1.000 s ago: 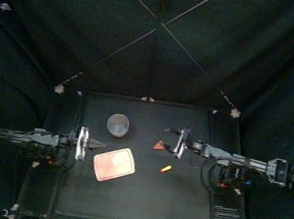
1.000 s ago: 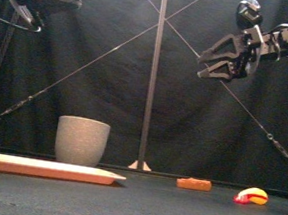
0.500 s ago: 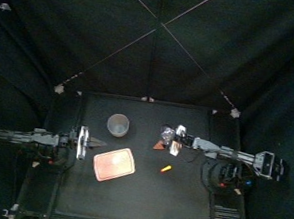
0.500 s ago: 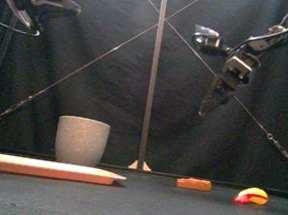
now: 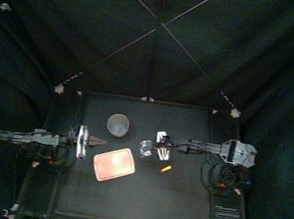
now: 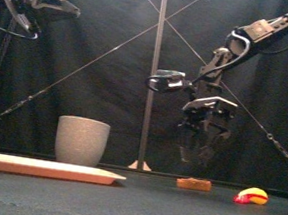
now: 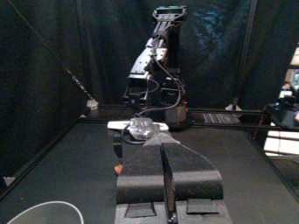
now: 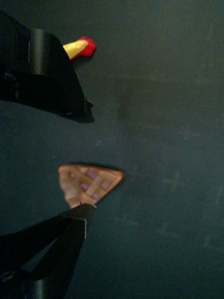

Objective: Pick the pie then place it in the grey bowl
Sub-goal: Pick the pie

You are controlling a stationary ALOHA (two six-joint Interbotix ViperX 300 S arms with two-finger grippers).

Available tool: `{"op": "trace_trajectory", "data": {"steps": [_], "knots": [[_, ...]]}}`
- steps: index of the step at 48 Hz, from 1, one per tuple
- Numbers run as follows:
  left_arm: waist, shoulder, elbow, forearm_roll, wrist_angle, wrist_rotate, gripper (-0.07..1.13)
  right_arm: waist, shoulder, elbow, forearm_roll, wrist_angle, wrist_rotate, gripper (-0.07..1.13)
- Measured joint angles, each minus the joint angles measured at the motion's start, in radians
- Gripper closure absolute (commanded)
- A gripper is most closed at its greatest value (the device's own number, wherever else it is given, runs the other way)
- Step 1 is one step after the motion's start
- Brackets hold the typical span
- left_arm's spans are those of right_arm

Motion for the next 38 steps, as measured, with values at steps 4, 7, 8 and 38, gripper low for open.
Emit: {"op": "trace_trajectory", "data": {"steps": [4,7,8,38], "knots": [[0.0,0.002,0.011,-0.002,0.002,0.0,1.03,-0.012,0.02,-0.018,0.028,0.014,-0.058,-0.01],[0.0,0.002,0.018,-0.005,0.0,0.0,1.03,-0.029,0.043,-0.034,0.035,0.021,-0.094,-0.01],[0.002,0.002,0.02,-0.006,0.002,0.0,1.03,-0.034,0.049,-0.035,0.035,0.025,-0.1,-0.01],[0.008,0.0,0.025,-0.018,0.0,0.0,1.03,-0.107,0.155,-0.063,0.032,0.064,-0.13,0.29]]}}
